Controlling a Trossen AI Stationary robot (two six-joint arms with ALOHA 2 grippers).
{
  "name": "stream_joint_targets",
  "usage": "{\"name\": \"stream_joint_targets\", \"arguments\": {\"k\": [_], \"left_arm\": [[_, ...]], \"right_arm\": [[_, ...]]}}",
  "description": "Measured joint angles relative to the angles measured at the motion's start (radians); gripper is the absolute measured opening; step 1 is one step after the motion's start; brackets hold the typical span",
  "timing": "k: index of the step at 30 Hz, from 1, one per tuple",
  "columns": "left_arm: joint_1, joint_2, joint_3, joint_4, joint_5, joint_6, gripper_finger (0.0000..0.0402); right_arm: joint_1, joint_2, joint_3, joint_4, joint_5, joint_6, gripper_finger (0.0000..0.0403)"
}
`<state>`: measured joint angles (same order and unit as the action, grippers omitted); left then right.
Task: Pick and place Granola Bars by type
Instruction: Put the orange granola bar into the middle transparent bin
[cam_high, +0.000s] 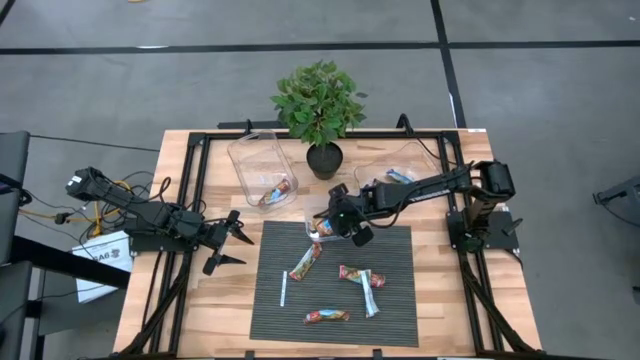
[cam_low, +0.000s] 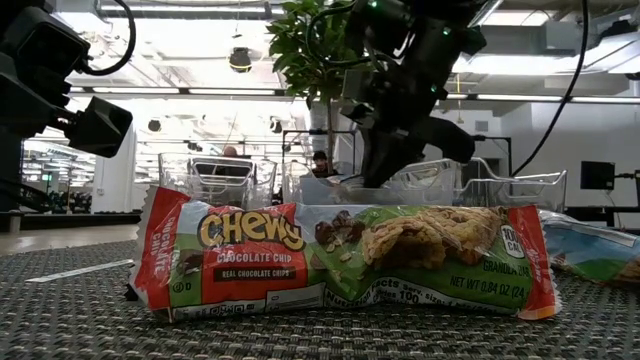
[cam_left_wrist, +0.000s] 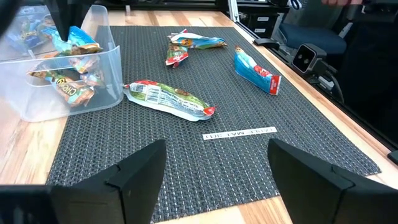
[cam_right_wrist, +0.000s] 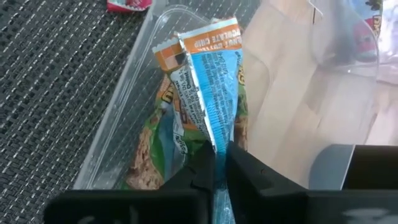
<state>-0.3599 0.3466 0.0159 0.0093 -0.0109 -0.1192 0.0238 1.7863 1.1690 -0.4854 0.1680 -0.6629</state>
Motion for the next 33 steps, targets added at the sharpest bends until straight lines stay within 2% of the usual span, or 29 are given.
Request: {"name": "stream_joint_targets", "arguments": {"k": [7, 13, 22, 27, 33], "left_arm": [[0.000, 0.000, 0.000, 0.000, 0.000, 0.000, 0.0274], [0.000, 0.000, 0.000, 0.000, 0.000, 0.000, 0.0274], [0.000, 0.000, 0.000, 0.000, 0.000, 0.000, 0.0274], [0.000, 0.000, 0.000, 0.000, 0.000, 0.000, 0.0274], [0.000, 0.000, 0.000, 0.000, 0.000, 0.000, 0.0274]], "right_arm": [[0.000, 0.000, 0.000, -0.007, 0.008, 0.009, 0.0072], [0.000, 0.000, 0.010, -0.015, 0.075, 0.046, 0.0088], [0.003, -0.001, 0.117, -0.105, 0.081, 0.269, 0.0087], [0.022, -0.029, 0.170, -0.135, 0.077, 0.458, 0.0087], [0.068, -0.106, 0.170, -0.115, 0.074, 0.726, 0.0087]]}}
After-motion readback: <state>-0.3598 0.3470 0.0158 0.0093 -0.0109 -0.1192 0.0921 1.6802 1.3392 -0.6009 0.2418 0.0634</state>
